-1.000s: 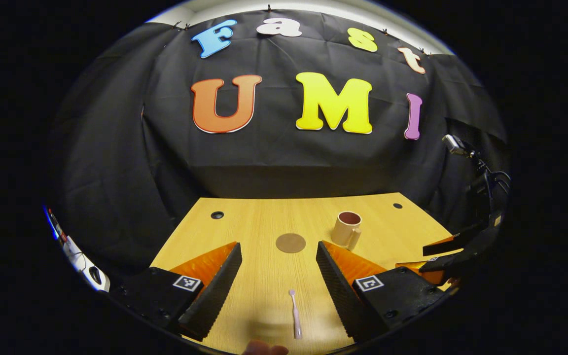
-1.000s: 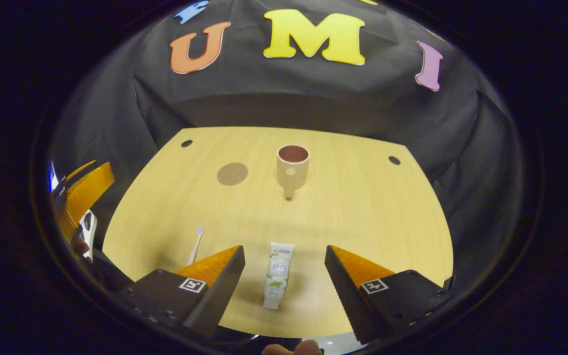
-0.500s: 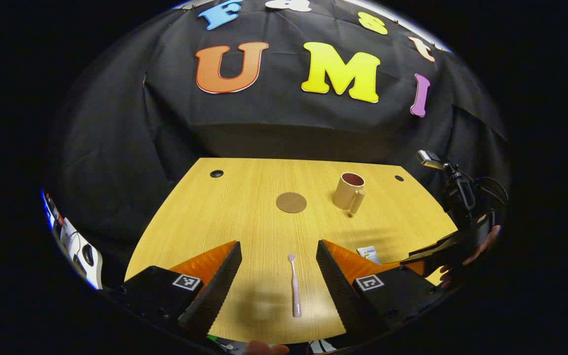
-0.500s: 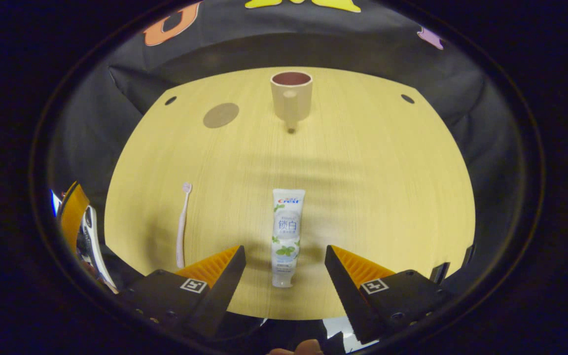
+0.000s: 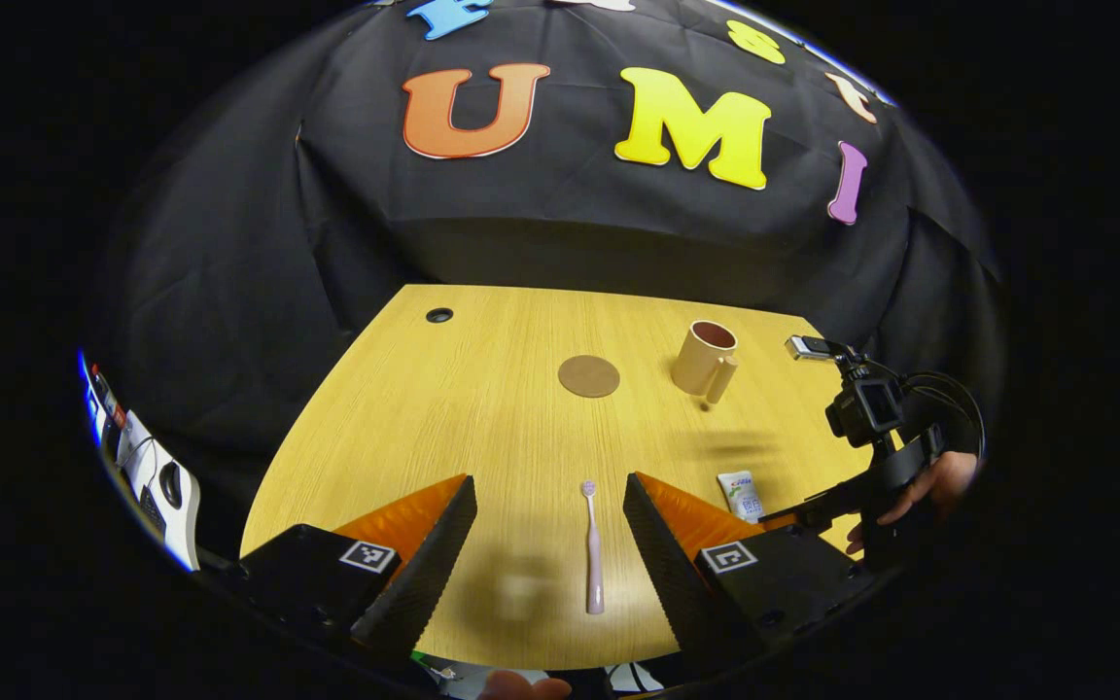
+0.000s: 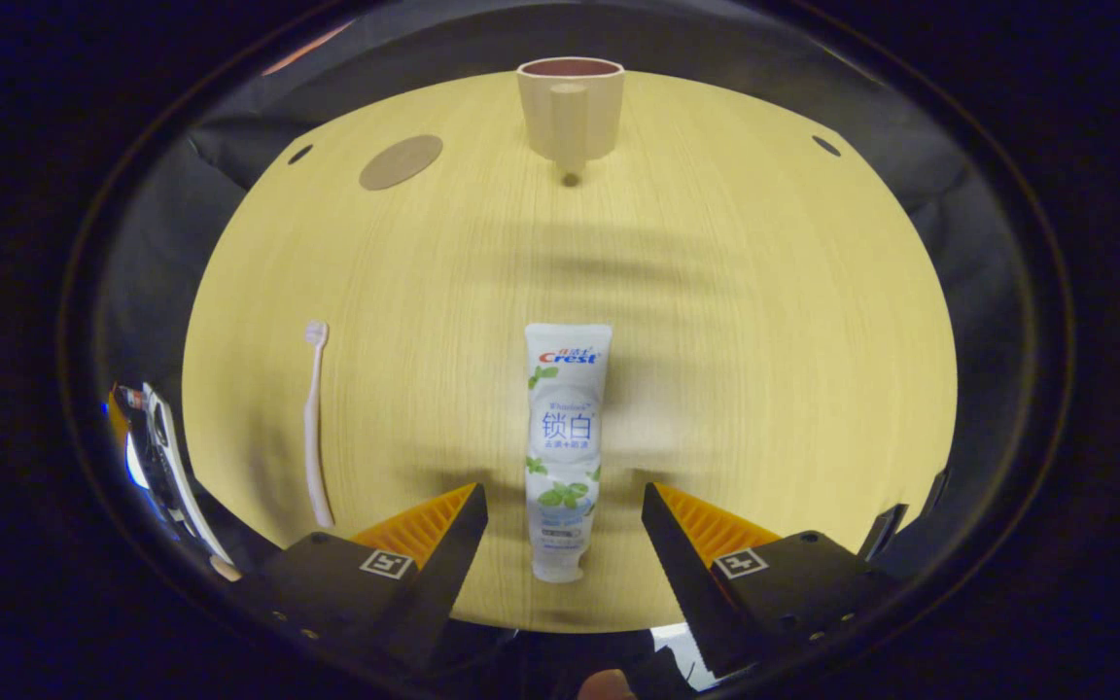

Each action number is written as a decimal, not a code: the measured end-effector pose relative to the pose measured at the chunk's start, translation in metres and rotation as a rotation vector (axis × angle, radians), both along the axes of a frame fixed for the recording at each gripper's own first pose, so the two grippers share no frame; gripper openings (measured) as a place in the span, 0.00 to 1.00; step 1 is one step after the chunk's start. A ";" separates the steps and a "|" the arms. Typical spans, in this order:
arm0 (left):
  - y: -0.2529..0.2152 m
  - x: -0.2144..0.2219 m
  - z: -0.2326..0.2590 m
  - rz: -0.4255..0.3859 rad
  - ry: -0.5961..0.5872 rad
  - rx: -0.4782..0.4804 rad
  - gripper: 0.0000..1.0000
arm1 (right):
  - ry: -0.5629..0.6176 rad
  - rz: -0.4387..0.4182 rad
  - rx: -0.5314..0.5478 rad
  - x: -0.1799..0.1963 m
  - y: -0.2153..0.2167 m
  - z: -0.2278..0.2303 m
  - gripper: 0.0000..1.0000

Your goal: Put the toothbrush and toothpaste on the desktop into the cup, then pick up the cup and place it on the coaster on the desktop.

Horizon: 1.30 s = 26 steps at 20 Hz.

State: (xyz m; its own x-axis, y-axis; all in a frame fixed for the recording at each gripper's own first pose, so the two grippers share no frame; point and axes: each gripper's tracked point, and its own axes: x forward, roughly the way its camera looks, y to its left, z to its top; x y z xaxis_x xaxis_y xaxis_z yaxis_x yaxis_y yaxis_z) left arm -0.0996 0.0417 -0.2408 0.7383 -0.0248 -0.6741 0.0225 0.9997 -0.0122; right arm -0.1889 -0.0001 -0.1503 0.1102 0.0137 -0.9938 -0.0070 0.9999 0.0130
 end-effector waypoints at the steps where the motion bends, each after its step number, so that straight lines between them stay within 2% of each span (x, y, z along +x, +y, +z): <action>1: 0.003 0.000 0.000 0.005 0.006 0.001 0.98 | 0.007 -0.001 -0.006 0.000 0.000 -0.004 0.95; 3: 0.007 -0.001 -0.002 0.015 0.023 0.006 0.98 | 0.027 -0.016 0.000 0.002 0.003 -0.008 0.94; 5: 0.011 0.000 -0.004 0.020 0.036 0.003 0.98 | 0.049 -0.032 0.004 0.001 0.004 -0.013 0.82; 8: 0.013 0.002 -0.008 0.022 0.060 0.001 0.98 | 0.073 -0.051 0.010 0.000 0.007 -0.019 0.70; 9: 0.014 0.001 -0.009 0.019 0.064 0.003 0.98 | 0.082 -0.053 0.010 -0.001 0.009 -0.020 0.70; 11: 0.015 0.002 -0.012 0.012 0.075 0.006 0.98 | 0.083 -0.056 -0.012 -0.001 0.004 -0.023 0.59; 14: 0.015 0.001 -0.014 0.008 0.090 -0.001 0.98 | 0.083 -0.051 -0.024 0.001 0.004 -0.023 0.49; 19: 0.013 -0.002 -0.020 0.009 0.118 -0.022 0.98 | 0.091 -0.029 -0.023 0.001 0.001 -0.023 0.46; 23: 0.011 -0.004 -0.026 -0.002 0.138 -0.035 0.98 | 0.089 -0.061 -0.008 0.002 0.003 -0.023 0.42; 25: 0.009 -0.007 -0.034 -0.010 0.161 -0.042 0.98 | 0.077 -0.060 -0.001 0.003 0.003 -0.021 0.37; 26: 0.007 -0.009 -0.039 -0.016 0.176 -0.049 0.98 | 0.069 -0.058 0.004 0.004 0.004 -0.020 0.39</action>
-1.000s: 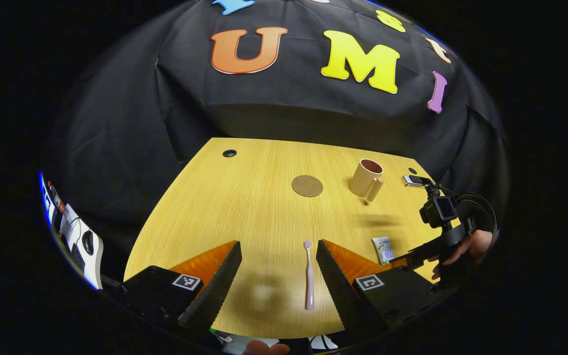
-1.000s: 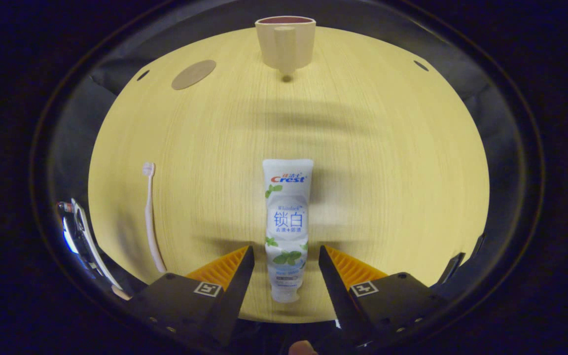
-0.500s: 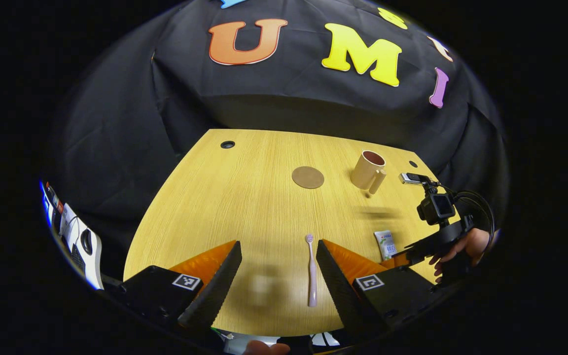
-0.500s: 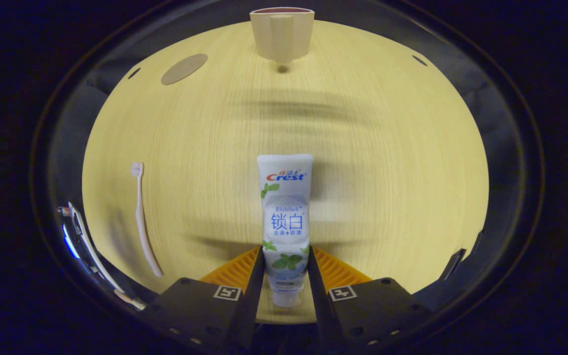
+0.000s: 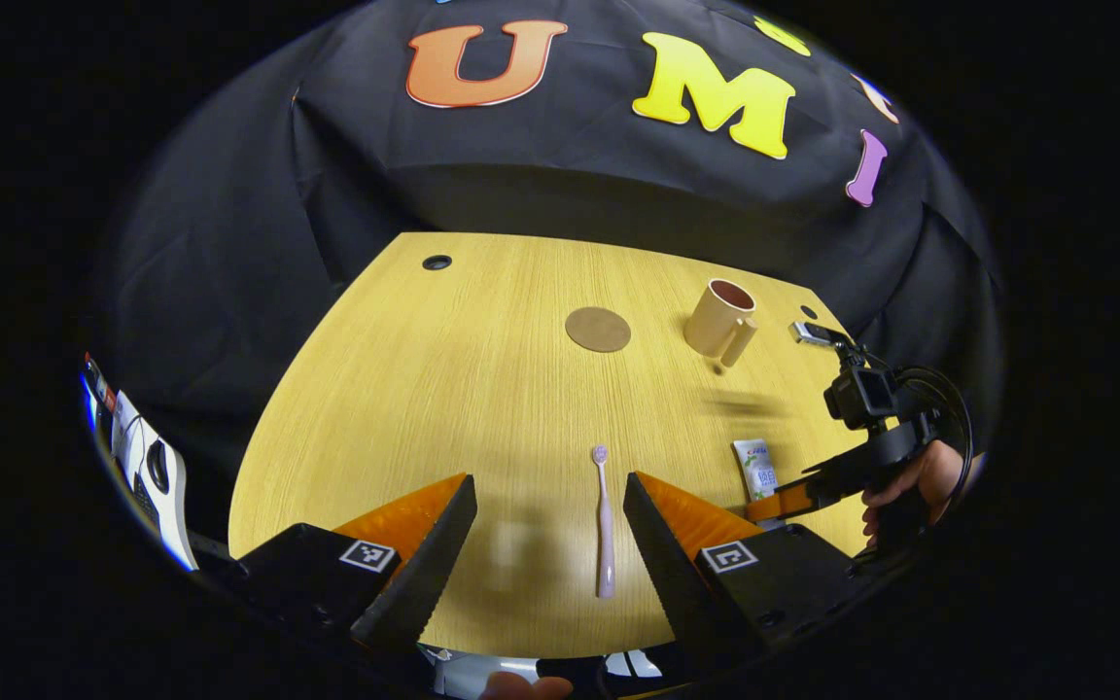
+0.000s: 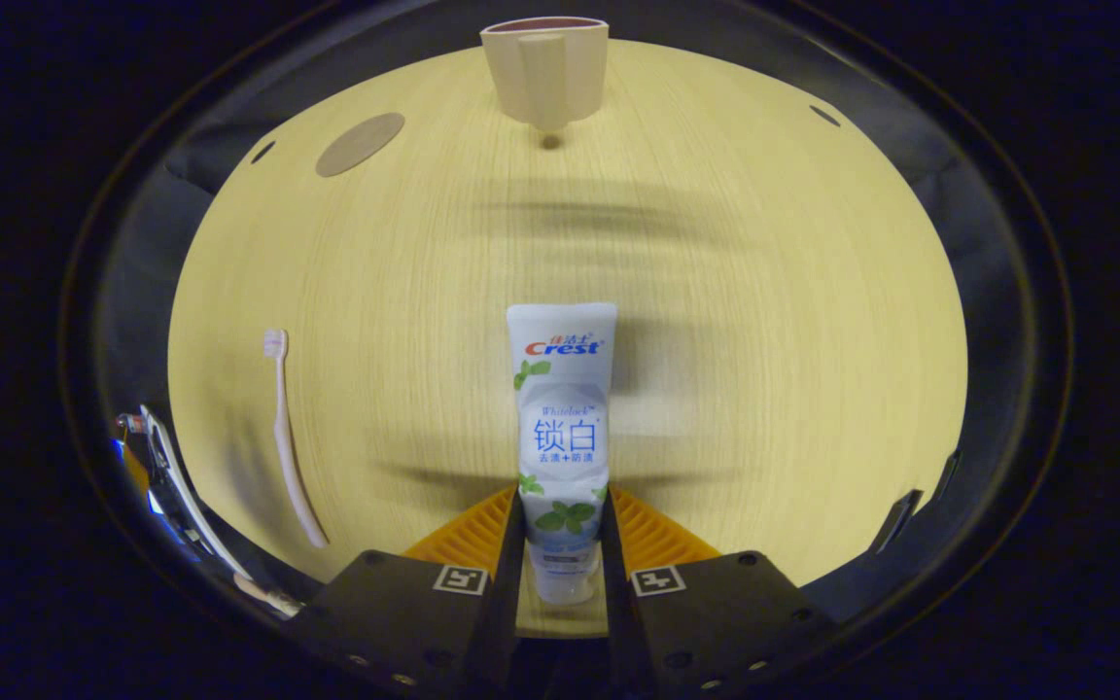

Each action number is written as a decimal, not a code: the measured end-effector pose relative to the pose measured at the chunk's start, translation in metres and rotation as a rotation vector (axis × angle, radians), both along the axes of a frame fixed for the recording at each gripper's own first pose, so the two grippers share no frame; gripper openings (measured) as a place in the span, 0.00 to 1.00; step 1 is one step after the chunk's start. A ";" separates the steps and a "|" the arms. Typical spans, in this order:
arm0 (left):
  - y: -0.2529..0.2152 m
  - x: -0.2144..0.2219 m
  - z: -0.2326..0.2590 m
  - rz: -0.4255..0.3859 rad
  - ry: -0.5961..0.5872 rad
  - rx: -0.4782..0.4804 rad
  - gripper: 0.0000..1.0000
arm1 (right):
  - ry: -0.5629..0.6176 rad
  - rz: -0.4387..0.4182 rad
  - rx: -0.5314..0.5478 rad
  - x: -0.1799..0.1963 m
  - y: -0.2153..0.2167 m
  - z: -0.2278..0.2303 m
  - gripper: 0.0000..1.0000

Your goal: Put the toothbrush and toothpaste on the desktop into the cup, then pick up the cup and place it on the coaster on the desktop.

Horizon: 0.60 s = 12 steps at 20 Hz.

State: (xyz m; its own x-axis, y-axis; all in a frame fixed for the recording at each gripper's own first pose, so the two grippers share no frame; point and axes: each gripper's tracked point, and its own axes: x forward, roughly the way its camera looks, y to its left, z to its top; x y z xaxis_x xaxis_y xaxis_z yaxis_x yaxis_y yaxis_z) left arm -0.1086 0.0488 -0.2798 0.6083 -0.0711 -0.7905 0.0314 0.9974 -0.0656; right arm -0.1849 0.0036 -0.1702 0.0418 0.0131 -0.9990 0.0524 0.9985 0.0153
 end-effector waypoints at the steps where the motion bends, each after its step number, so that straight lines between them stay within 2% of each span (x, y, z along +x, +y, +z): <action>1: -0.003 -0.001 -0.003 -0.008 0.018 -0.010 0.98 | 0.002 -0.002 0.009 0.000 0.000 0.001 0.37; 7: -0.021 -0.017 -0.040 -0.028 0.166 -0.051 0.98 | -0.020 -0.031 0.074 0.005 0.004 0.009 0.37; 12: -0.032 -0.029 -0.072 -0.069 0.295 -0.034 0.98 | -0.025 -0.079 0.117 0.007 0.006 0.008 0.37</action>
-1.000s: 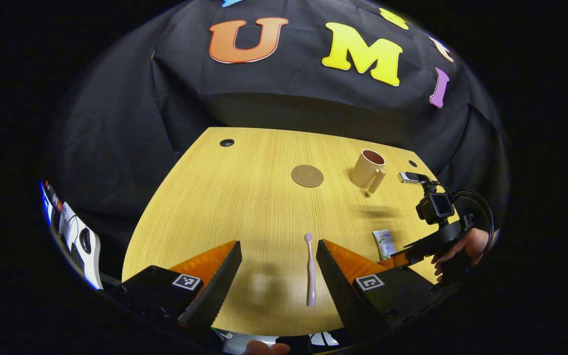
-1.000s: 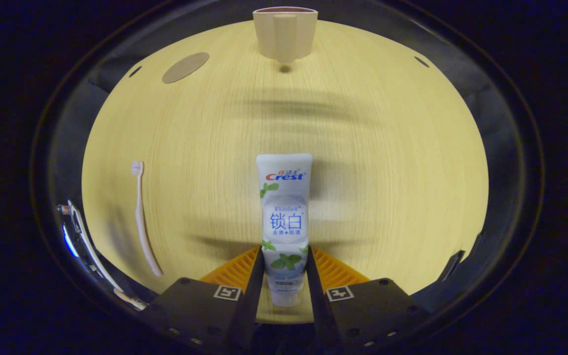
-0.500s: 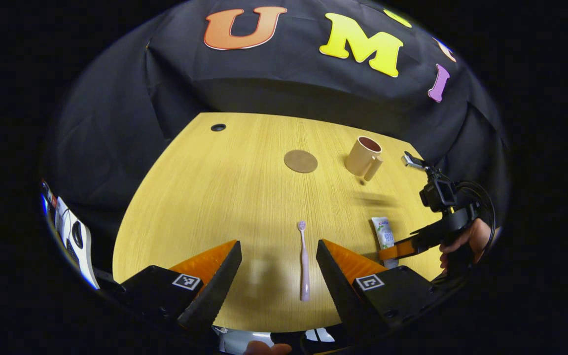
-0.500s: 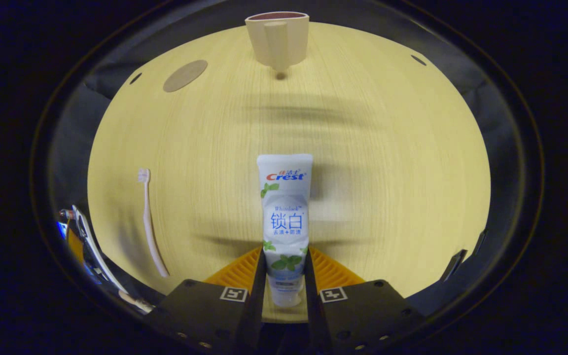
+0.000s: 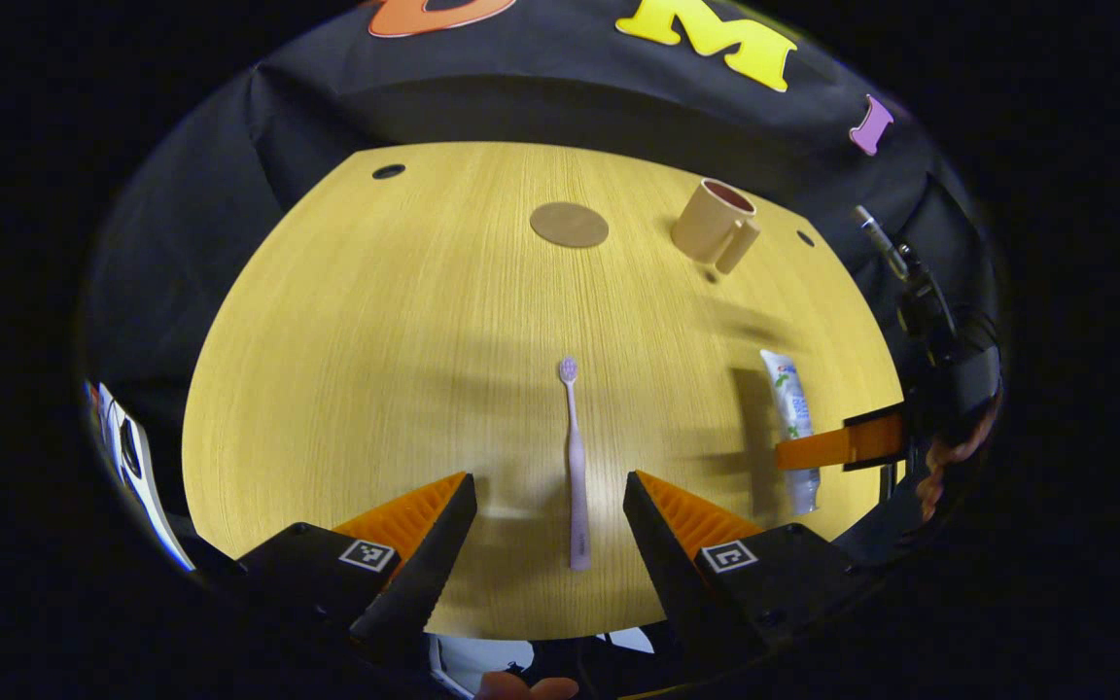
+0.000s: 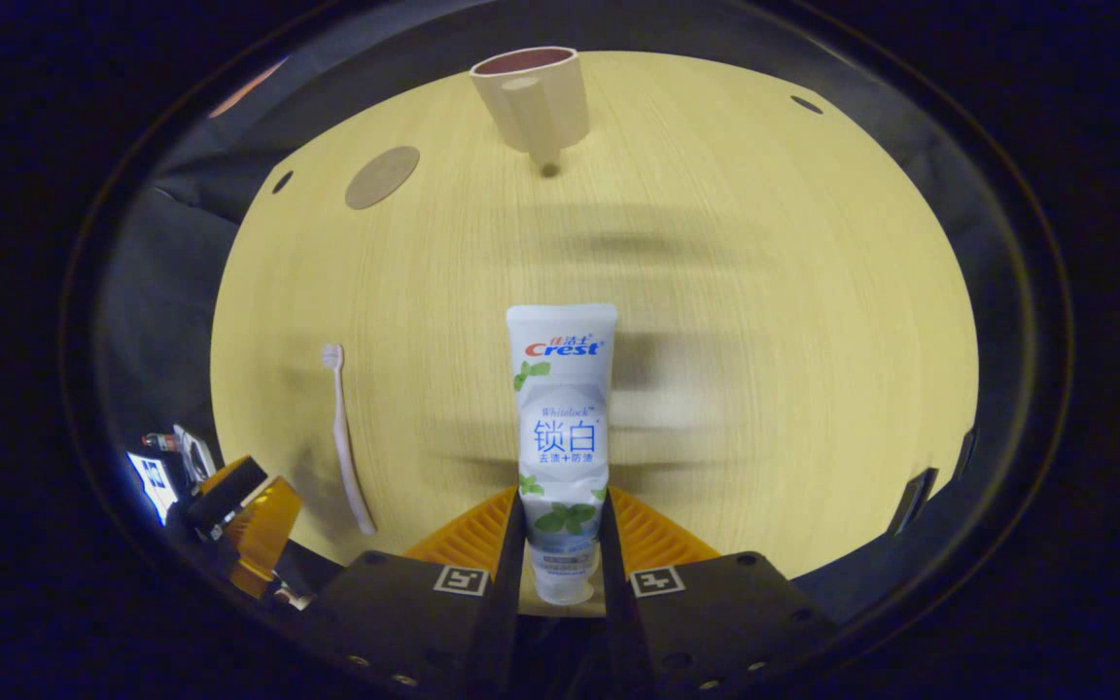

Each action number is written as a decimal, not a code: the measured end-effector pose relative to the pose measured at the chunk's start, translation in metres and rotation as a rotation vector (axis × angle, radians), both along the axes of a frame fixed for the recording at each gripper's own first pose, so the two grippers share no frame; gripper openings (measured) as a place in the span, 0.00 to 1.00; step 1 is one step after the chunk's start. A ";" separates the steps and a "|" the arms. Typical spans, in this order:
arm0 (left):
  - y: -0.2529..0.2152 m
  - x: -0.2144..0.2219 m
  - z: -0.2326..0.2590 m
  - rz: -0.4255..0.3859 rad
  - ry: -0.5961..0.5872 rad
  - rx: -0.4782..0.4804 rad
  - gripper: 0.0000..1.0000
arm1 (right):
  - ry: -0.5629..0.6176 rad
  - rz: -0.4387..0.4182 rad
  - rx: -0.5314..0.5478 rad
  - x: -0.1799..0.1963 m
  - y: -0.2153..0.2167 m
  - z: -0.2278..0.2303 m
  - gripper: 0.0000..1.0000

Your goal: Put the toothbrush and toothpaste on the desktop into the cup, then pick up the cup and place it on the coaster on the desktop.

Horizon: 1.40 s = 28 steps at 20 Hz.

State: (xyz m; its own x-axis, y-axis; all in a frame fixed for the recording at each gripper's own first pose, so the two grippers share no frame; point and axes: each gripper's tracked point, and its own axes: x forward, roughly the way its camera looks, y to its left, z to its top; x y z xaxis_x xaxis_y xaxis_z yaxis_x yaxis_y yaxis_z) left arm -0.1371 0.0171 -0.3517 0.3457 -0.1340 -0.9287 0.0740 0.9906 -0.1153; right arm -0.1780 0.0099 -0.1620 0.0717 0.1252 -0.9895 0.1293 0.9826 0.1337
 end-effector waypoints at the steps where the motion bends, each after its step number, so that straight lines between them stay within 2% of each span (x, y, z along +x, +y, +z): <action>1: -0.003 0.000 -0.003 -0.002 0.013 -0.003 0.98 | -0.005 -0.010 0.004 0.001 0.001 0.001 0.37; 6: -0.009 0.005 -0.031 0.002 0.027 0.003 0.98 | -0.039 -0.015 0.001 0.002 0.002 -0.001 0.37; 11: 0.007 0.008 -0.029 0.008 0.020 0.048 0.98 | -0.048 -0.029 0.015 0.001 0.005 -0.004 0.39; 17: 0.021 0.019 -0.009 -0.002 0.010 0.073 0.96 | -0.057 -0.031 0.026 0.000 0.005 -0.004 0.36; 20: 0.029 0.030 0.007 -0.015 -0.002 0.094 0.94 | -0.060 -0.035 0.033 0.000 0.005 -0.004 0.38; 28: 0.053 0.076 0.064 -0.020 -0.009 0.134 0.85 | -0.066 -0.039 0.045 -0.001 0.006 -0.005 0.37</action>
